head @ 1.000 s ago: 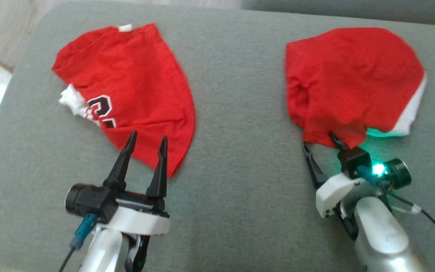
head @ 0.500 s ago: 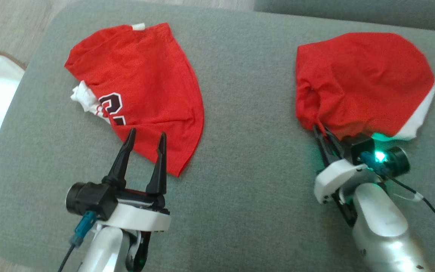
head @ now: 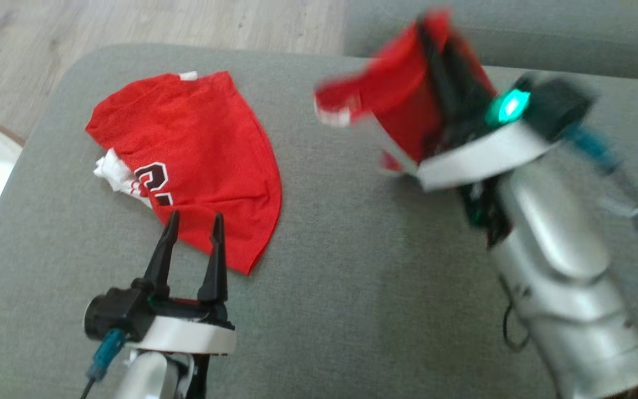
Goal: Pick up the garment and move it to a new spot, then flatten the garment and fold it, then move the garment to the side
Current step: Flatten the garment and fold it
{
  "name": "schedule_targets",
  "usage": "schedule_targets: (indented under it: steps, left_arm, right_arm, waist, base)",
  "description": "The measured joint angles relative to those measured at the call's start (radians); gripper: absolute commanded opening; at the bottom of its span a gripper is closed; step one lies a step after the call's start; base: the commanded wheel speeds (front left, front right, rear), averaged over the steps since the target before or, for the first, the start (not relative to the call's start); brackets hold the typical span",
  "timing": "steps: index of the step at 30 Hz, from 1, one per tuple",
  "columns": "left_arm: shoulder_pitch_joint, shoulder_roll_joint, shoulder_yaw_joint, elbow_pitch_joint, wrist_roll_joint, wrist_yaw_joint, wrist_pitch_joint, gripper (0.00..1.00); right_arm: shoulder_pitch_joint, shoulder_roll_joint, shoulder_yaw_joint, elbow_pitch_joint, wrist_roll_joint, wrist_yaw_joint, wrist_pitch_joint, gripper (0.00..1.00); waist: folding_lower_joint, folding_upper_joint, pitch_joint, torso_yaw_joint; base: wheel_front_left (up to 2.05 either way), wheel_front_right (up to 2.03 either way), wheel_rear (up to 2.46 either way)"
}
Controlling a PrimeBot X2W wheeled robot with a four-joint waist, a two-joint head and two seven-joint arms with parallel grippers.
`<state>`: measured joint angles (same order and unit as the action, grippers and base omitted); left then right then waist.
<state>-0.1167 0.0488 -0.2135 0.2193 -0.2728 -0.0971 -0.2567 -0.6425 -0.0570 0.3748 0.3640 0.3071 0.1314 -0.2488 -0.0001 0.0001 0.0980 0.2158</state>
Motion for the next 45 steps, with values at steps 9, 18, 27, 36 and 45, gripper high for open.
schedule_targets:
  steps: [9,18,27,36,45]
  left_arm:
    - [0.024,0.000,0.039,-0.022,-0.001,0.000,0.000,1.00]
    - [0.012,0.000,0.019,-0.026,-0.007,-0.001,0.000,1.00]
    - [-0.029,0.000,0.022,-0.022,-0.006,-0.005,0.000,1.00]
    - [-0.029,0.000,0.022,-0.025,-0.018,-0.006,0.000,1.00]
    - [-0.029,0.000,0.004,-0.026,-0.029,-0.005,0.000,1.00]
  right_arm:
    - [-0.029,-0.002,-0.336,-0.031,0.006,0.000,0.002,0.00]
    - [0.294,-0.015,-0.655,0.222,-0.164,0.000,0.101,1.00]
    - [0.277,0.003,-0.654,0.195,-0.264,0.000,0.024,1.00]
    - [0.357,0.008,-0.381,-0.026,-0.196,0.000,0.000,1.00]
    - [0.483,0.009,-0.304,-0.066,-0.195,0.000,-0.002,1.00]
  waist:
    - [0.0000,0.0000,-0.010,-0.063]
    - [0.0001,0.0000,0.044,-0.121]
    - [0.0002,0.0000,0.060,-0.169]
    - [0.0001,0.0000,0.039,-0.190]
    - [0.0001,0.0000,0.036,-0.169]
  base:
    - [0.00,0.00,0.00]
    - [0.00,0.00,0.00]
    - [0.00,0.00,0.00]
    - [0.00,0.00,0.00]
    - [0.00,0.00,0.00]
